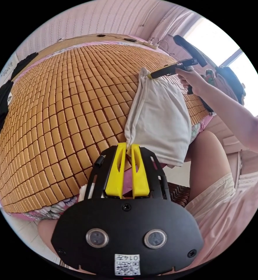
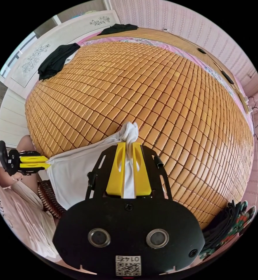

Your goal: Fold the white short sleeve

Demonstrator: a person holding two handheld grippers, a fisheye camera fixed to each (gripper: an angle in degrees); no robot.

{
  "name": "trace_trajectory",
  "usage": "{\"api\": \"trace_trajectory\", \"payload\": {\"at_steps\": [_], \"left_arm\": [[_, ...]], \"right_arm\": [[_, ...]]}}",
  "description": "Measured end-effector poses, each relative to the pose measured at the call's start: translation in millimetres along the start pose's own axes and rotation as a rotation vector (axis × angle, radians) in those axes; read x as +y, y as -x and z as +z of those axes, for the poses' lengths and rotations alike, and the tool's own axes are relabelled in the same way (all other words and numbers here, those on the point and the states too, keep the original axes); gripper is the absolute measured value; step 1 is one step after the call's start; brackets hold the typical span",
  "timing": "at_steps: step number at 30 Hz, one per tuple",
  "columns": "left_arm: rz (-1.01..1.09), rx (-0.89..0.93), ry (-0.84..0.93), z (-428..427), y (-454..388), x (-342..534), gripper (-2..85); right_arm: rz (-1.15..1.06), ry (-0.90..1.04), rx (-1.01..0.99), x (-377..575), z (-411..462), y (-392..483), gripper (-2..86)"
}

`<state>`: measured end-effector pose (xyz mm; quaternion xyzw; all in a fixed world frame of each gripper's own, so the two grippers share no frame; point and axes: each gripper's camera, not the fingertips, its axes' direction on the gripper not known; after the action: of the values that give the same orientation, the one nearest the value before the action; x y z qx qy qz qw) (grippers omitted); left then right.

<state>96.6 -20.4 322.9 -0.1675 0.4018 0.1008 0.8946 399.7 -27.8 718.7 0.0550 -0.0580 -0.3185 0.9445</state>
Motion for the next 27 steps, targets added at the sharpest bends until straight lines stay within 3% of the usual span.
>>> {"api": "trace_trajectory", "payload": {"at_steps": [6,15,18,20,23,27], "left_arm": [[0.099,0.068,-0.028,13,-26,-69,1.2],[0.408,0.189,-0.11,66,-128,-260,1.0],[0.359,0.224,-0.158,86,-148,-332,1.6],[0.303,0.267,-0.161,103,-157,-378,2.7],[0.253,0.191,-0.089,131,-167,-433,5.2],[0.214,0.19,-0.064,127,-152,-445,5.6]], "right_arm": [[0.122,-0.014,0.058,34,-34,-44,2.6],[0.389,-0.014,0.223,77,-108,-221,2.8],[0.396,0.03,0.277,37,-129,-294,4.3],[0.54,0.024,0.424,13,-156,-345,9.7],[0.659,-0.083,0.295,21,-180,-360,16.0],[0.531,-0.186,0.27,59,-179,-303,12.9]]}}
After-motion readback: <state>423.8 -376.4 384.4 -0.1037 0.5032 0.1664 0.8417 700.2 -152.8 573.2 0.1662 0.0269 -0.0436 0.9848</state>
